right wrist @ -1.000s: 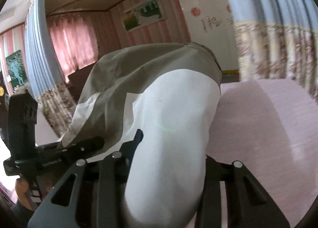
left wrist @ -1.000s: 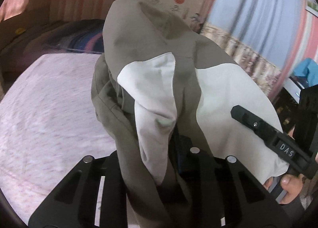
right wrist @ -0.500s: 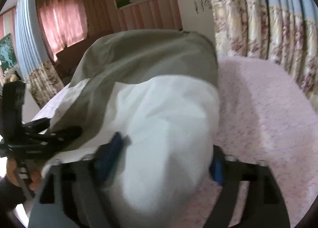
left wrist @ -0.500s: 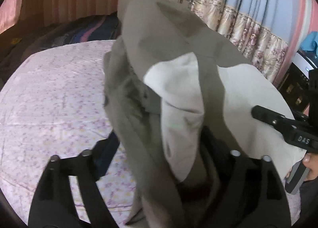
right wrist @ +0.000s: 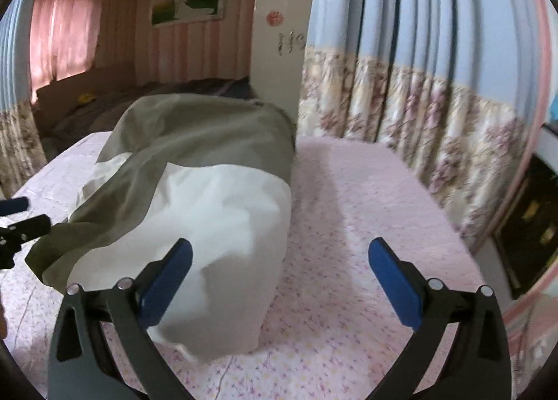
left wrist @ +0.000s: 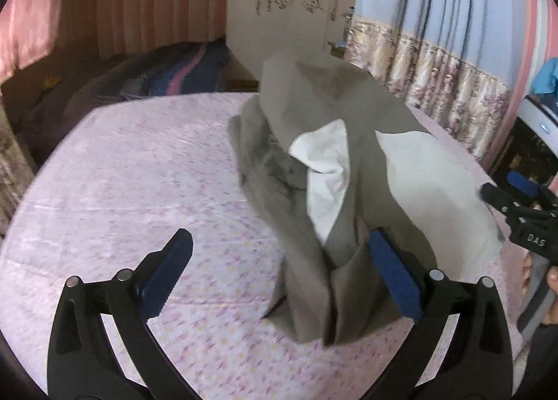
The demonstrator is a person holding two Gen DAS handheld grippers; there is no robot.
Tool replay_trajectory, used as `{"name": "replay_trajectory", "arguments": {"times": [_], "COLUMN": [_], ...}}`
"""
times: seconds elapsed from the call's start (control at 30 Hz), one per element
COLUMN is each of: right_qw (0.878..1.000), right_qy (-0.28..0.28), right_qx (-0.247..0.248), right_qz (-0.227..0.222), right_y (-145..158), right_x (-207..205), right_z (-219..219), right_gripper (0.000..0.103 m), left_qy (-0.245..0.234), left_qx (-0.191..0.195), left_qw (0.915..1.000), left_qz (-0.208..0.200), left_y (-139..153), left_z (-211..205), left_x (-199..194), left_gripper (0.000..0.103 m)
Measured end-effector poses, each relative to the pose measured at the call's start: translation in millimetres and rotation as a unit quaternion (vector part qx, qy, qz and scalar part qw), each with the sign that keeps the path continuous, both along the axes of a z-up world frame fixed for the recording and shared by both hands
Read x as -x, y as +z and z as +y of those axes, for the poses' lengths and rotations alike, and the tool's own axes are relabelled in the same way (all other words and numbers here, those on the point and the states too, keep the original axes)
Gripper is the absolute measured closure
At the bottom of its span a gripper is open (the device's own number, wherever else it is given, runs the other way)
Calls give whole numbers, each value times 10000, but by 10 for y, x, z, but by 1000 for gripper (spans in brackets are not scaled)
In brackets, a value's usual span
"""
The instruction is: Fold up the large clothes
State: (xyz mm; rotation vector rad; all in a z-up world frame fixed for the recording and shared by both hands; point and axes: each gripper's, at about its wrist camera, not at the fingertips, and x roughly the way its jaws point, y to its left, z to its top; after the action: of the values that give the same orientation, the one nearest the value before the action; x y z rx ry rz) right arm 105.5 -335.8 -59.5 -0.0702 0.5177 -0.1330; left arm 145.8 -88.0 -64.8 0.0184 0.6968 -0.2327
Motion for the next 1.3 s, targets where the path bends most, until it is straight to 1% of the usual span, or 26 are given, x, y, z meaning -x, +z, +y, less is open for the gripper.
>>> {"name": "replay_trajectory", "arguments": {"times": [0.1, 0.23, 0.27, 0.37, 0.43, 0.5, 0.57, 0.67, 0.73, 0.97, 1.1, 1.3], "right_qw": [9999, 9991, 9989, 9993, 9997, 9997, 9996, 9993, 9990, 9979, 9976, 9979], "right_qy": [-102, -157, -165, -166, -144, -128, -91, -101, -113, -186, -239, -260], "right_qx": [11, -311, -348, -300, -214, -180, -184, -90, -45, -45, -17, -100], "right_qz": [-74, 249, 266, 120, 34, -58, -175, -335, -432, -613, -654, -577], "right_y": [33, 49, 61, 162, 252, 352, 474, 650, 732, 888, 899, 859], "right_x": [114, 183, 231, 403, 489, 570, 676, 833, 912, 1081, 1097, 1067], "right_z": [93, 218, 255, 396, 482, 542, 597, 679, 712, 730, 728, 710], "right_gripper": [2, 2, 2, 2, 2, 2, 2, 2, 2, 2, 2, 2], "left_qy": [164, 372, 414, 677, 782, 862, 912, 1081, 1123, 957, 987, 1118], "left_qx": [-252, -427, -466, -739, -810, -698, -490, -60, 66, -15, -205, -238], "left_qw": [9993, 9973, 9967, 9921, 9898, 9900, 9909, 9899, 9892, 9913, 9894, 9876], "left_qz": [-241, -458, -513, -756, -873, -878, -862, -915, -938, -902, -1043, -1074], "left_y": [39, 135, 166, 295, 387, 489, 588, 770, 831, 918, 973, 1007], "left_z": [77, 192, 217, 276, 317, 377, 445, 579, 606, 562, 497, 464], "left_x": [214, 447, 501, 668, 782, 860, 920, 1033, 1077, 1164, 1198, 1204], "left_gripper": [3, 3, 3, 3, 3, 3, 3, 3, 3, 3, 3, 3]}}
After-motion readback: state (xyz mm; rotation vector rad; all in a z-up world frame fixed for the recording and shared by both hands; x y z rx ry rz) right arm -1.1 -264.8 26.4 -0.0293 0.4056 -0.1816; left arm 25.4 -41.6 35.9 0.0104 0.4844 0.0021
